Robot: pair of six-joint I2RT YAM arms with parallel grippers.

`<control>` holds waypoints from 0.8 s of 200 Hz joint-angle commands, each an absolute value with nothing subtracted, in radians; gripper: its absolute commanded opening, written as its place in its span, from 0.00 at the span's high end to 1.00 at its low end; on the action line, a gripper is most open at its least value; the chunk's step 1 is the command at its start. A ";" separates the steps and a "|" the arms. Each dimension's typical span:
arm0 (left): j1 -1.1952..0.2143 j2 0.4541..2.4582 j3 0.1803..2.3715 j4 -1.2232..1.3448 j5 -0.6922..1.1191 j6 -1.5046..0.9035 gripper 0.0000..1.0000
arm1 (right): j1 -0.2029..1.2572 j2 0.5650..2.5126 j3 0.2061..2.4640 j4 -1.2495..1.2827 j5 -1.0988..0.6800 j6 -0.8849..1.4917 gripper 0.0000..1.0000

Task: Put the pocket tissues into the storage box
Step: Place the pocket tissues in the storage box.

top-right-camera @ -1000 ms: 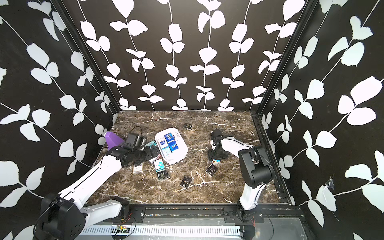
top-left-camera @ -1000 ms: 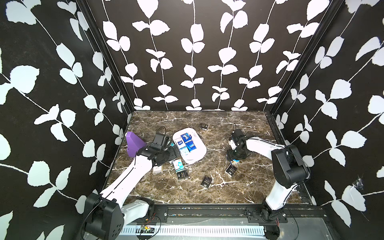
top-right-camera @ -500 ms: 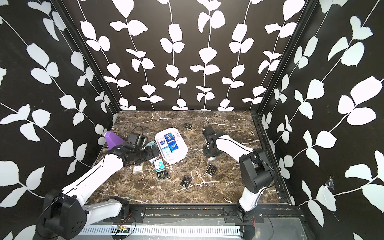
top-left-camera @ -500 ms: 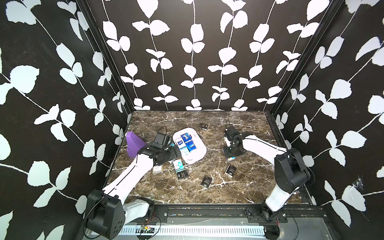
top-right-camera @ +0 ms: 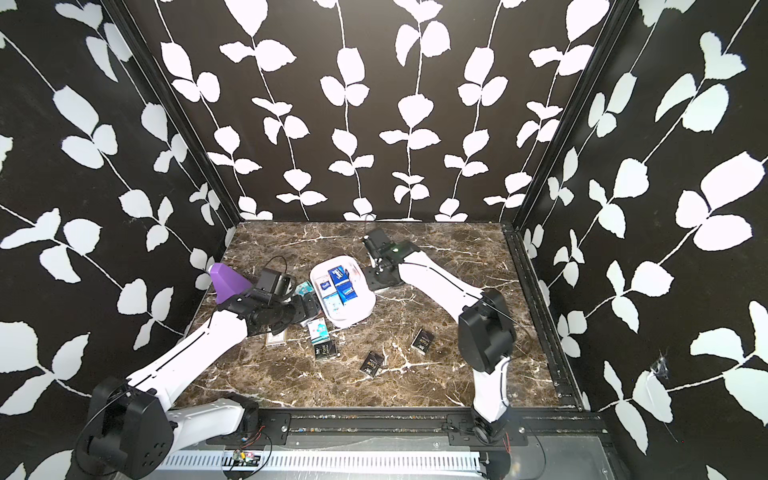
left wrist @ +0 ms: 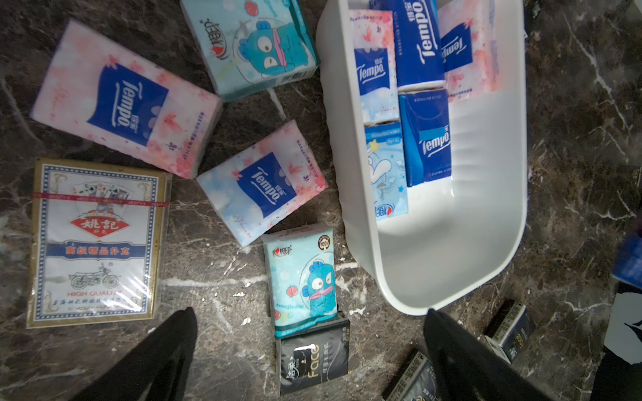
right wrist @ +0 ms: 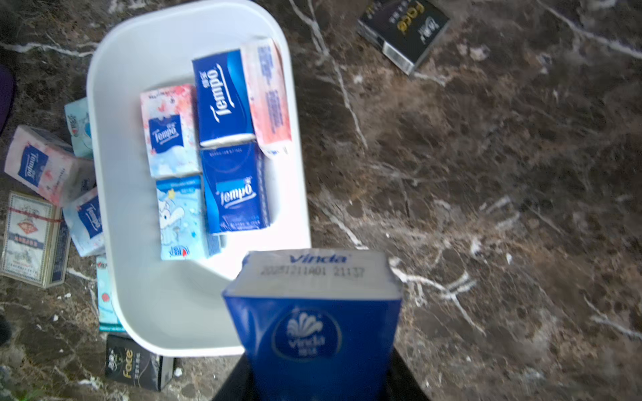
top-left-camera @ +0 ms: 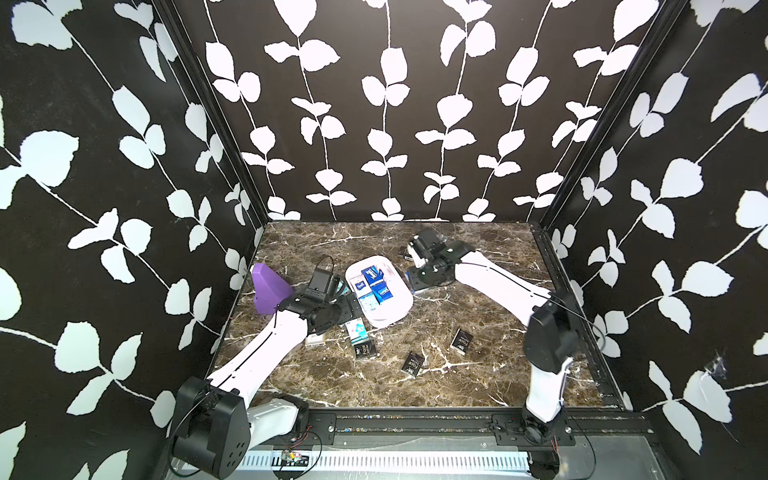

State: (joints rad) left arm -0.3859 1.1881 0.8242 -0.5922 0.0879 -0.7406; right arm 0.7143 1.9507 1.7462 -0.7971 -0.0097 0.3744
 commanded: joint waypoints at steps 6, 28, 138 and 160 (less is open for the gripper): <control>-0.378 1.141 0.776 -0.553 0.097 -0.767 0.01 | 0.760 2.050 1.889 -0.890 0.033 0.338 0.58; -0.362 1.109 0.736 -0.525 0.118 -0.795 0.01 | 0.782 2.134 1.986 -0.948 0.104 0.332 0.57; -0.342 1.045 0.709 -0.573 0.082 -0.800 0.01 | 0.840 2.407 2.372 -1.169 0.314 0.293 0.45; -0.342 1.050 0.709 -0.568 0.084 -0.806 0.01 | 0.842 2.401 2.356 -1.159 0.295 0.296 0.39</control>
State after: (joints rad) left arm -0.3496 1.0645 0.7235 -0.5510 0.0925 -0.7944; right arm 0.8310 2.3947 2.3257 -1.1130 0.2729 0.3031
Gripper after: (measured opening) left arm 0.989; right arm 0.583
